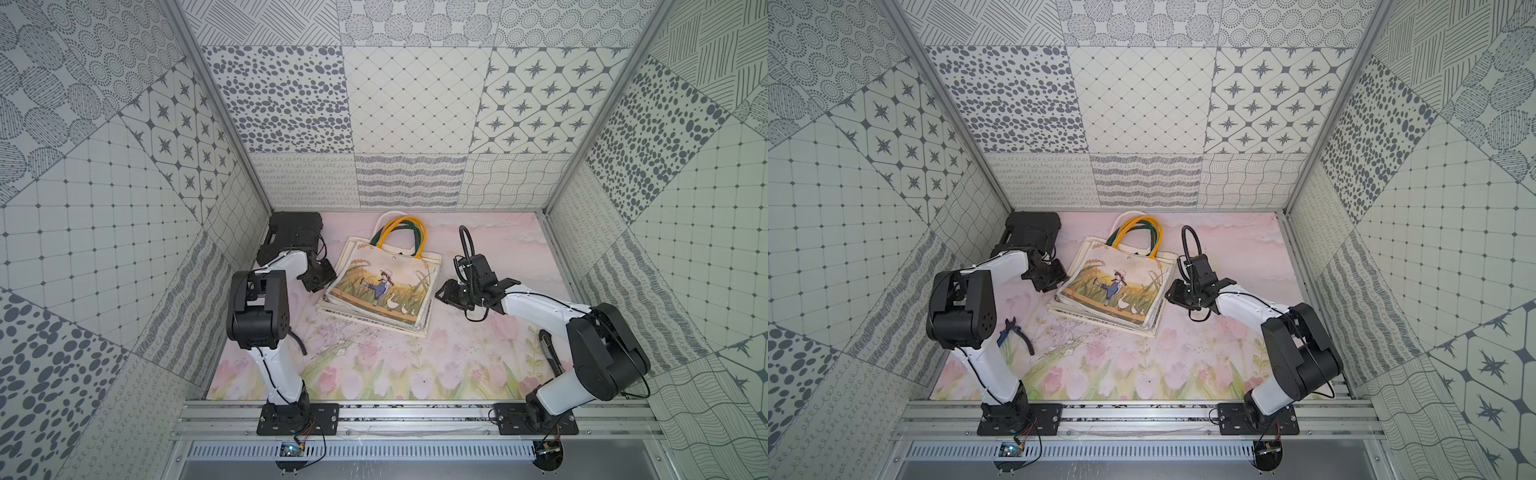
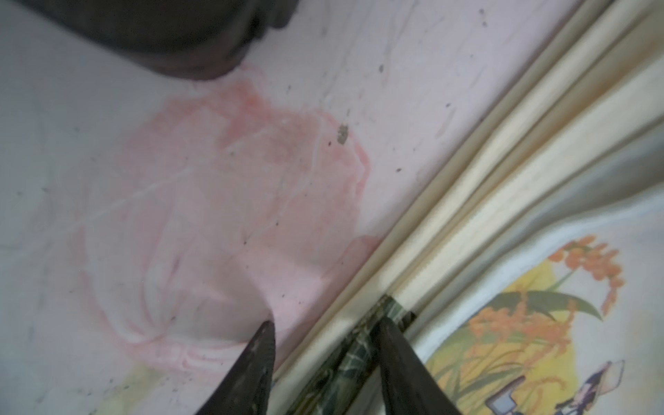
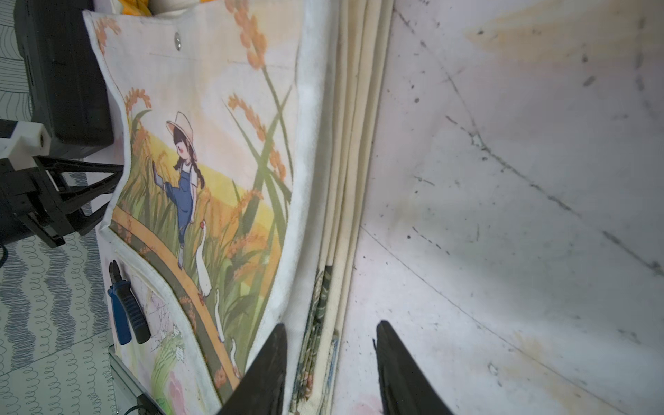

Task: Put away the canvas bag
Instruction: Adjust the canvas bag at the center of the board.

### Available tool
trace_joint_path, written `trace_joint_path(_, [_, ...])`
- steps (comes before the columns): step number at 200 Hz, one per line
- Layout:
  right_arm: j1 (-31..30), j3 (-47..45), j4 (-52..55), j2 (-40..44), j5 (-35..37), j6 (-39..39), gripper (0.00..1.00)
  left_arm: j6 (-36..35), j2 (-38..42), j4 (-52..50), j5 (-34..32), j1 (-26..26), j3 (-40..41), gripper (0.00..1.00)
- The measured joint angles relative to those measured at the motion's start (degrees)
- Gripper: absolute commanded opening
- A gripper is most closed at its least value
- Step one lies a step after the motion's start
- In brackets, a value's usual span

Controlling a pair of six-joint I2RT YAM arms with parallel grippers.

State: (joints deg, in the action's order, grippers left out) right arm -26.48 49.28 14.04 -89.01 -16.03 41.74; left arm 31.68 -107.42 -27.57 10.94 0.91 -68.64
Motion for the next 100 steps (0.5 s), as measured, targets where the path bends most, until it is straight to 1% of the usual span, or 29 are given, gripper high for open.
trace_joint_path(29, [4.17,0.22,0.70,-0.02,-0.24,0.90,0.44,1.07,1.36,1.66,0.98,2.05,1.92,0.47])
trace_joint_path(55, [7.56,0.90,2.27,0.00,-0.28,0.81,0.44,2.58,4.04,2.16,2.84,4.57,5.55,0.47])
trace_joint_path(100, [11.34,0.98,3.78,1.20,-1.25,-0.46,0.44,5.46,9.18,2.01,5.95,8.94,11.56,0.47])
